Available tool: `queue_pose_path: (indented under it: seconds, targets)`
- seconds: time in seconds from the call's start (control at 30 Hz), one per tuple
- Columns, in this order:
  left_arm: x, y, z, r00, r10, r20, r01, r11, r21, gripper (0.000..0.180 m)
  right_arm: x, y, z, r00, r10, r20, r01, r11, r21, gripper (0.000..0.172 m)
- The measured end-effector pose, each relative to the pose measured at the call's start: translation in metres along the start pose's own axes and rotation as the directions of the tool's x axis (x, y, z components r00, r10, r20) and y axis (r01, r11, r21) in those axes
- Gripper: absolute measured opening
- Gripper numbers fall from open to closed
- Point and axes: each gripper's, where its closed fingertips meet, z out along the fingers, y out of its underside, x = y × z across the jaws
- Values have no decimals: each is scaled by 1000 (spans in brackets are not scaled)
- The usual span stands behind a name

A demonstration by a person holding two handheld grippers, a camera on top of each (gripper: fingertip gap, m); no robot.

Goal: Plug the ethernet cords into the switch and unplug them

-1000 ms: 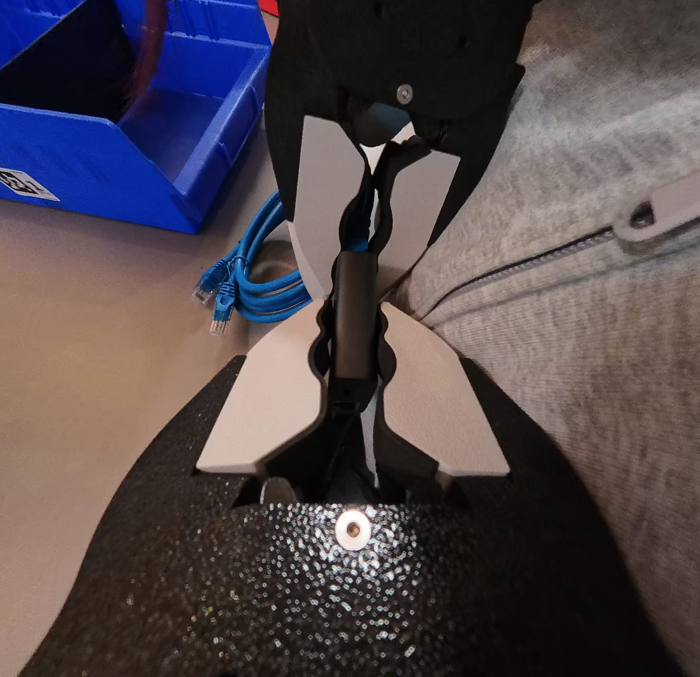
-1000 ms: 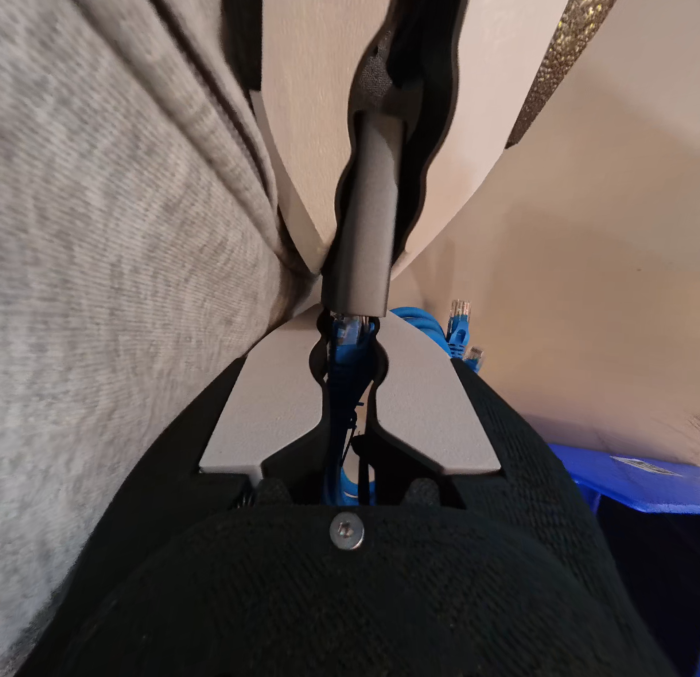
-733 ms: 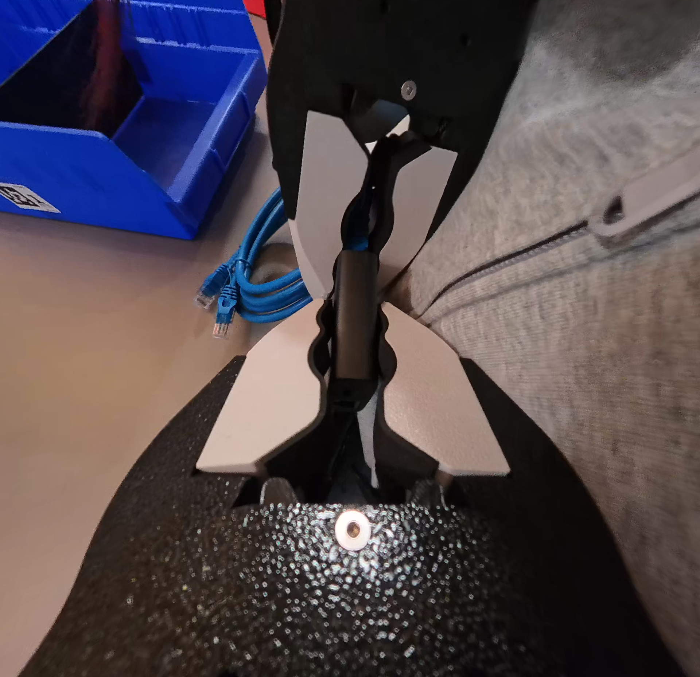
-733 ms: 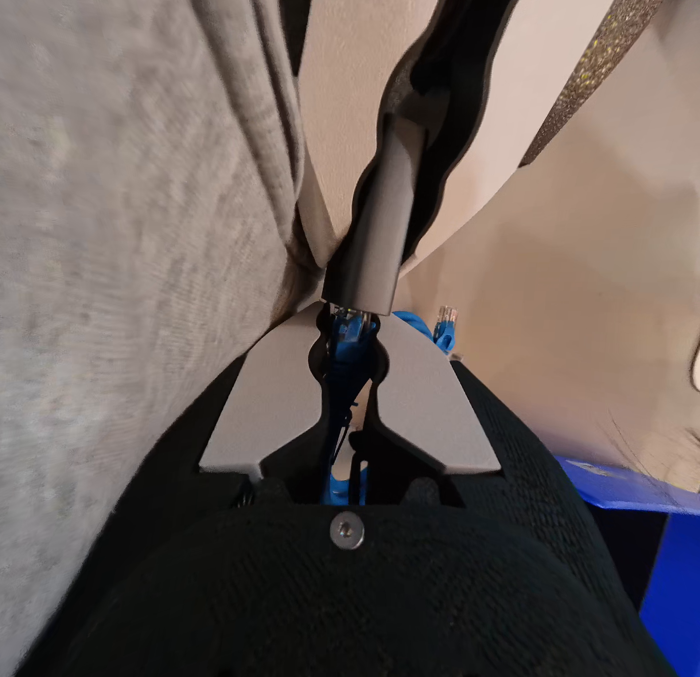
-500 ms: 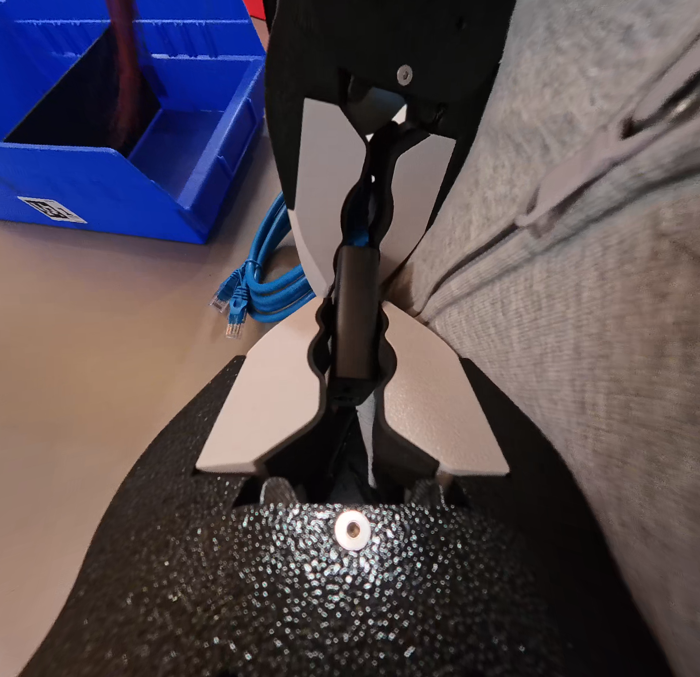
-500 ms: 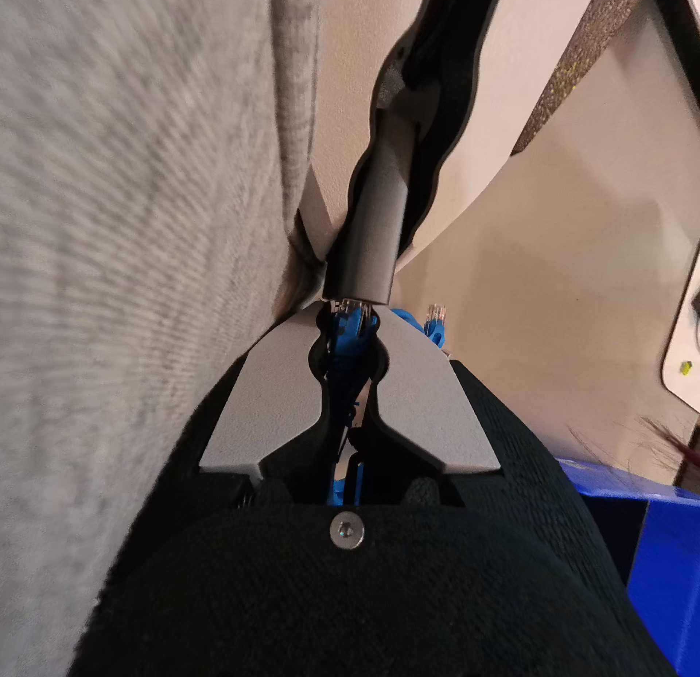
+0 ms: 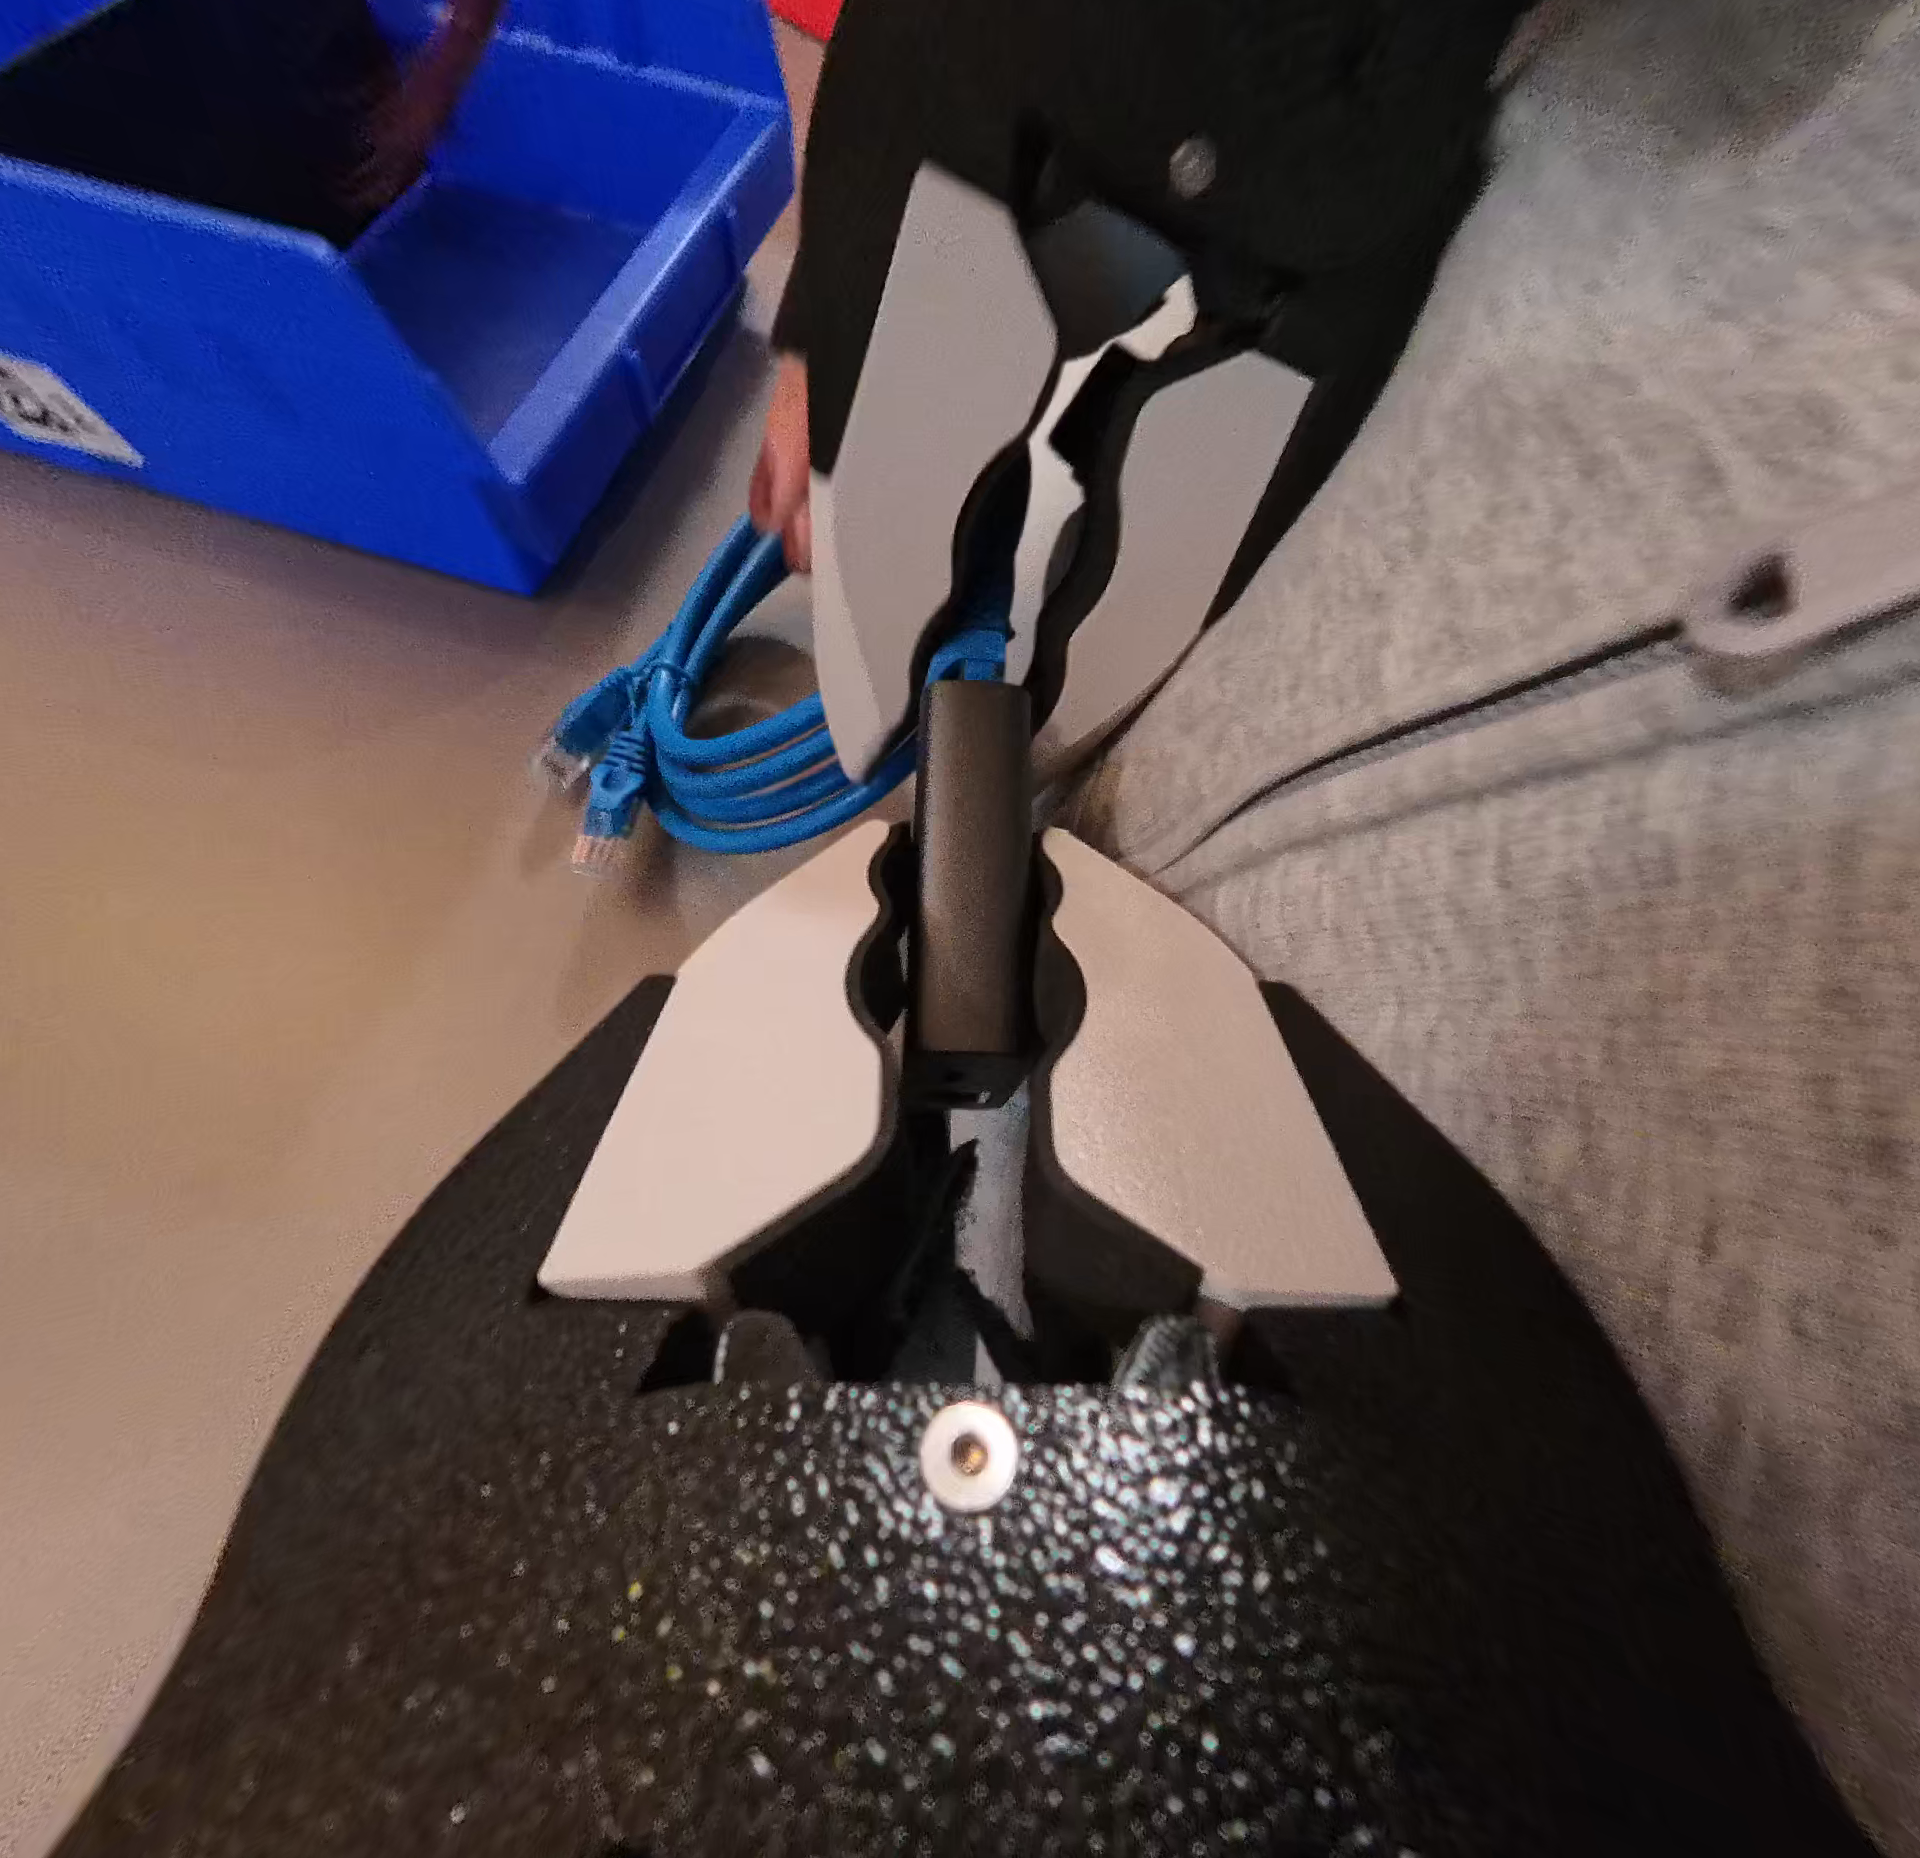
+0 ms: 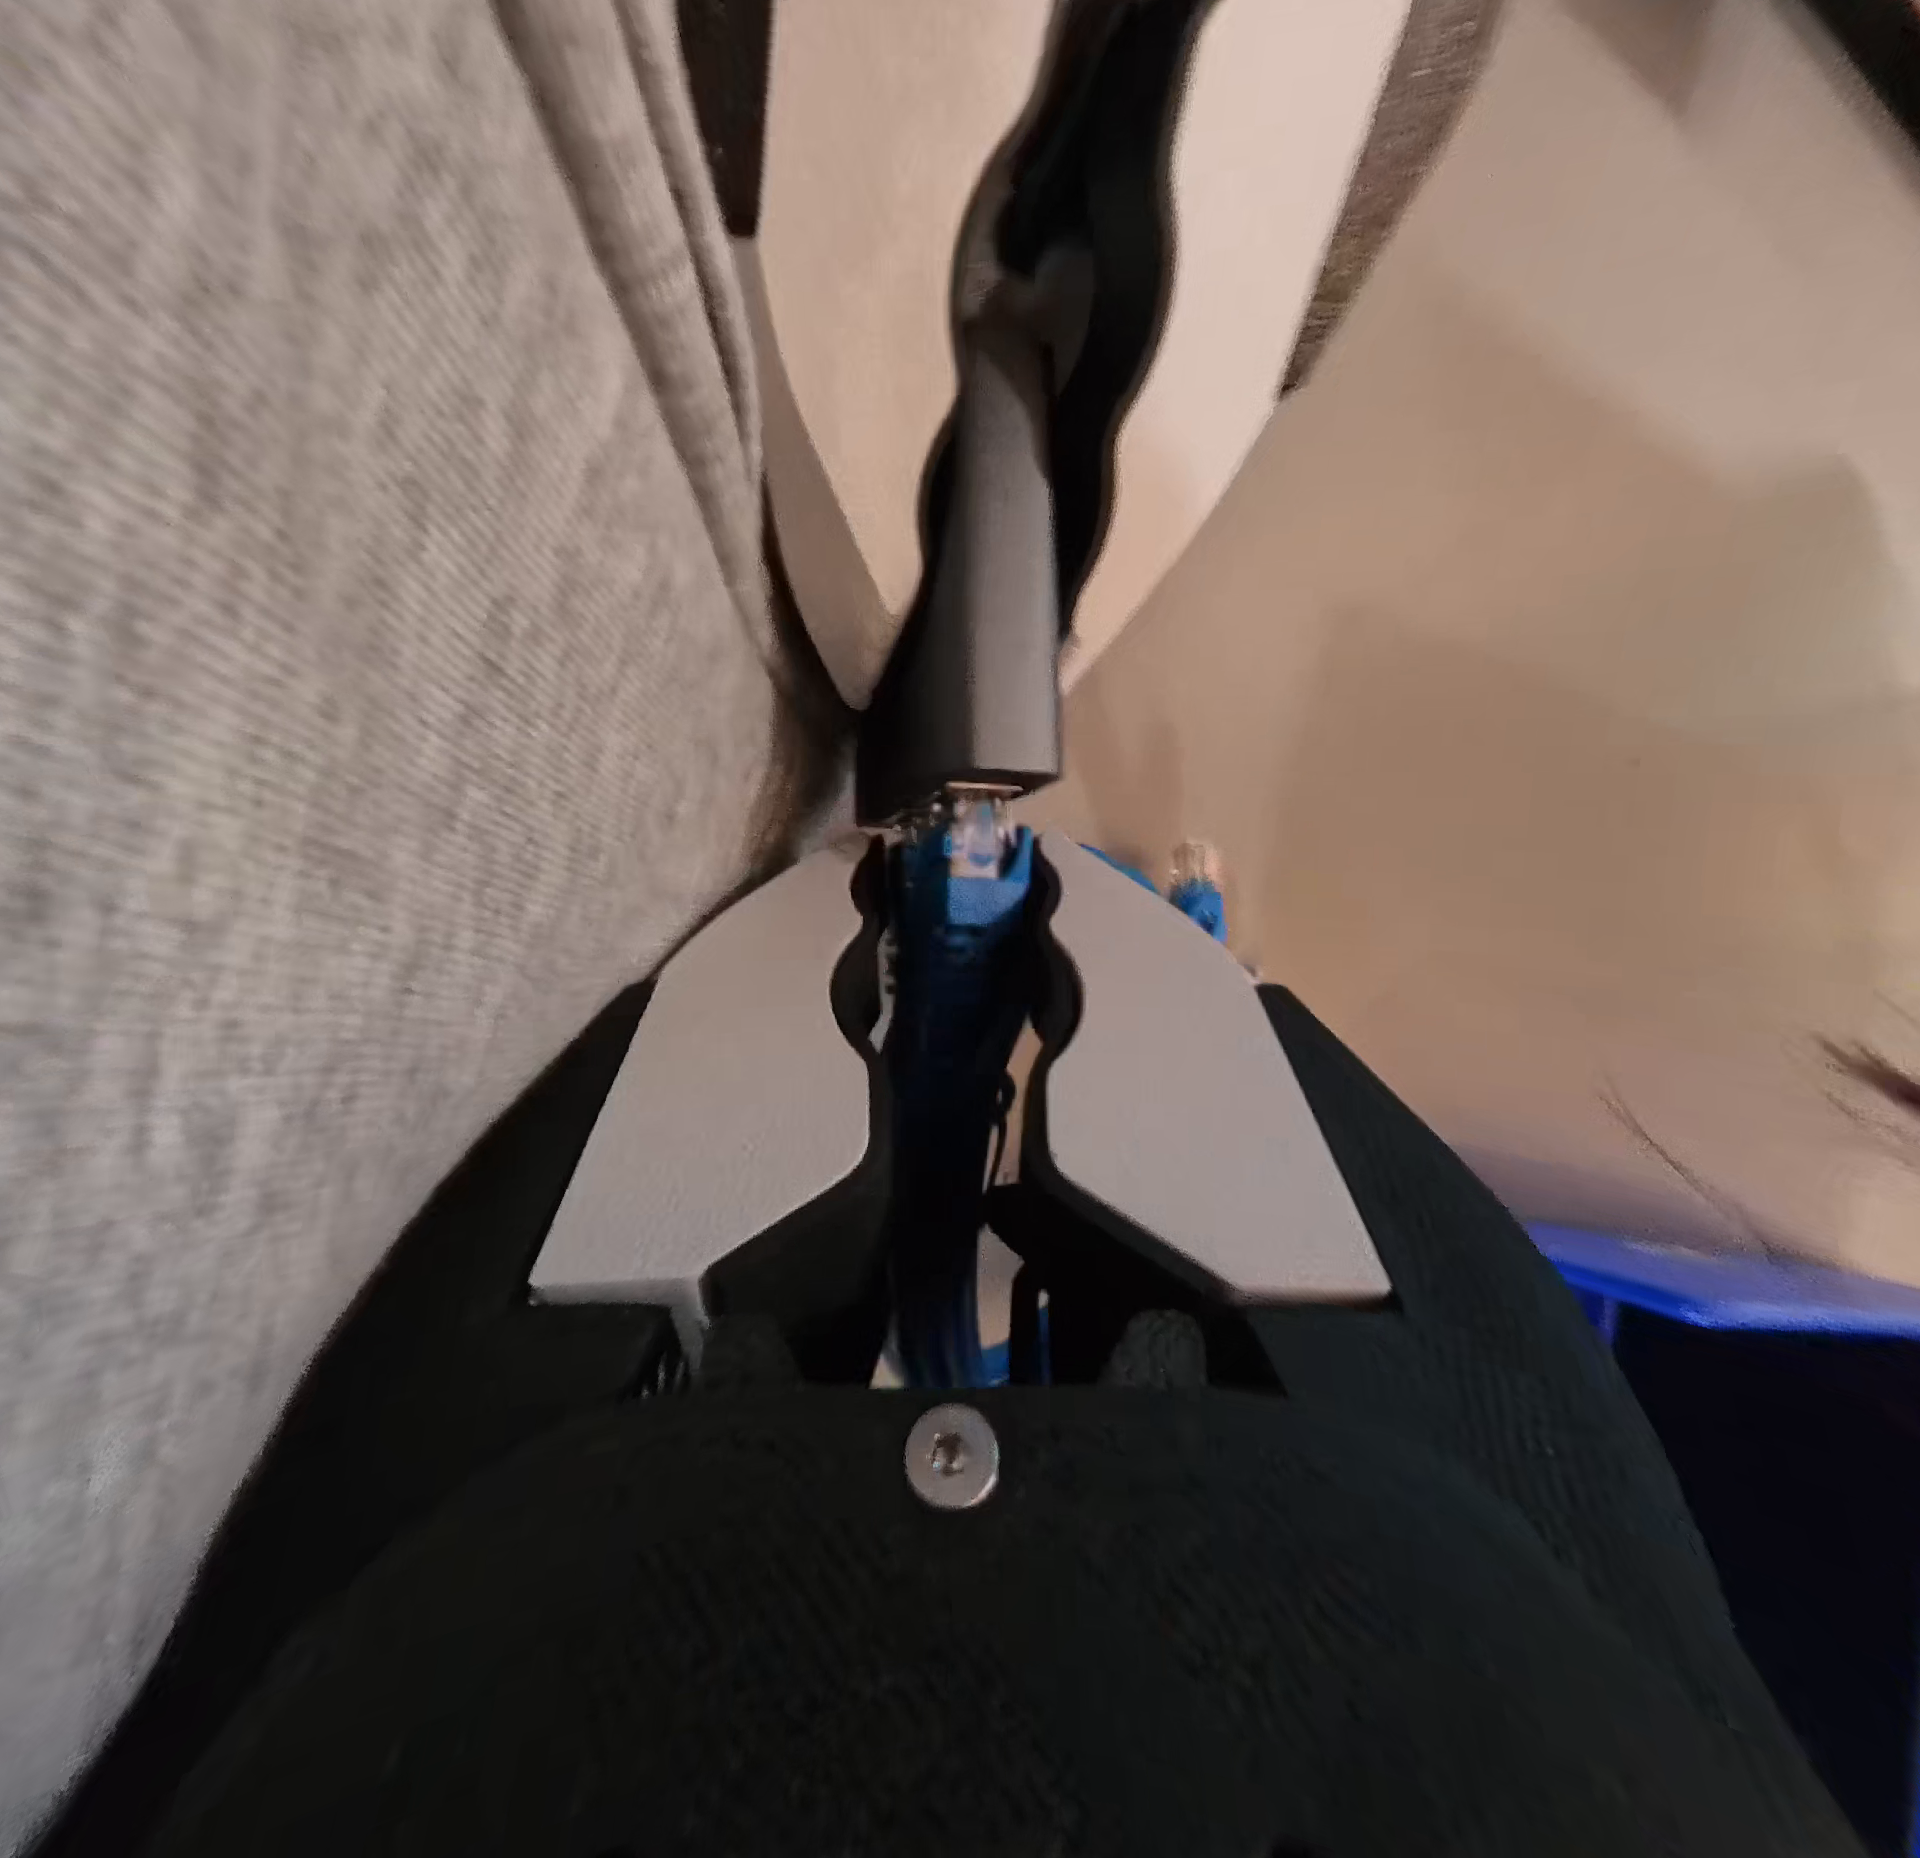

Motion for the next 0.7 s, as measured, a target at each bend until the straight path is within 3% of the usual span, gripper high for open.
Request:
queue_pose_path:
  seconds: [0.1, 0.2, 0.5, 0.7]
  targets:
    - [-4, 4, 0, 999, -34, 18, 34, 999, -17, 20, 8, 2, -3, 998, 19, -66, -19, 1000, -8, 36]
    - [-5, 6, 1, 999, 6, 40, -4, 999, -46, 20, 3, 3, 0, 998, -26, -52, 24, 998, -52, 24]
    - [1, 10, 1, 999, 40, 27, -37, 995, -93, 20, -4, 4, 1, 988, -153, -19, 150, 982, -115, 21]
    - [11, 13, -2, 997, 73, -26, -75, 992, -101, 22, -14, 1, -2, 972, -235, 26, 236, 969, -77, 15]
